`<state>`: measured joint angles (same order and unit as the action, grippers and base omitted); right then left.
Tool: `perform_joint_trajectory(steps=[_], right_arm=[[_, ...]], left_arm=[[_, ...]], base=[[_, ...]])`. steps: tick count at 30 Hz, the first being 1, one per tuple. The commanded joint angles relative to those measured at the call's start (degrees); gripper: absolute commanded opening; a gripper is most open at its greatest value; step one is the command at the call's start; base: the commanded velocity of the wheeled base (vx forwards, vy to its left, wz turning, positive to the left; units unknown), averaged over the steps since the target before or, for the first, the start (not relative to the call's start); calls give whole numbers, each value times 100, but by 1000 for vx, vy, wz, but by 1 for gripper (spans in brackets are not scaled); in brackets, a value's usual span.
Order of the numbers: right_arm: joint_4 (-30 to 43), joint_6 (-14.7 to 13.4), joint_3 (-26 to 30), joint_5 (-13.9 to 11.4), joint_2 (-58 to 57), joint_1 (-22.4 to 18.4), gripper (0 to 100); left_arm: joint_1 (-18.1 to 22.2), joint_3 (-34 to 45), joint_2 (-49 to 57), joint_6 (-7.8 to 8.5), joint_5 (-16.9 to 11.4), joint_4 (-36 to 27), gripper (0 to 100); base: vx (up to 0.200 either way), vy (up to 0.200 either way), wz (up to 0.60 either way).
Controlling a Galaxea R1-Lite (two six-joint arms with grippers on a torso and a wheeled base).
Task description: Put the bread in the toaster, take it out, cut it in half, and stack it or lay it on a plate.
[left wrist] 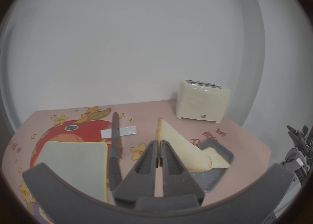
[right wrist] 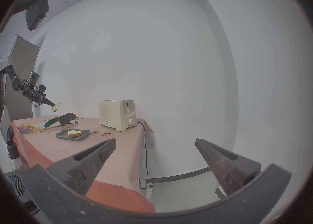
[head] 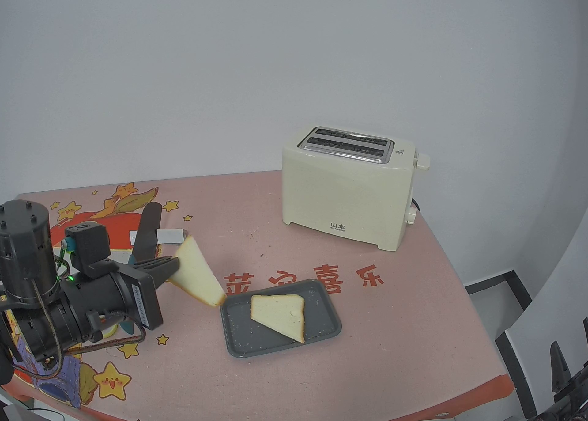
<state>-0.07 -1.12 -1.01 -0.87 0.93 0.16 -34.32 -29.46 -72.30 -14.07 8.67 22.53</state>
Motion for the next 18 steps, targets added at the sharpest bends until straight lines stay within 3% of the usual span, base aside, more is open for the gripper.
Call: perform_joint_trajectory(steps=[1, 4, 5, 7, 12, 15, 18], right_arm=[[-1, -2, 101, -1, -93, 2, 100], [-1, -2, 101, -1, -93, 2, 100], [-1, -2, 101, -1, -93, 2, 100], [-1, -2, 101, -1, -93, 2, 100], [-1, -2, 101, -1, -93, 2, 100], [-1, -2, 101, -1, -93, 2, 100], [-1, -2, 101, -1, -93, 2, 100]], left_arm=[[-339, -59, -179, -237, -14, 24, 0], [-348, -191, -399, -580, -23, 270, 0], [-348, -191, -399, -580, -23, 270, 0], [-479, -235, -680, -896, 3, 850, 0], [-594, -218, -1031, -984, 47, 1272, 0], [-884, -191, -1313, -1160, 144, 1474, 0], [-928, -235, -1436, -1362, 144, 1483, 0]], base=[[0, 0, 0], [0, 0, 0], [0, 0, 0], [0, 0, 0], [0, 0, 0], [0, 0, 0], [0, 0, 0]])
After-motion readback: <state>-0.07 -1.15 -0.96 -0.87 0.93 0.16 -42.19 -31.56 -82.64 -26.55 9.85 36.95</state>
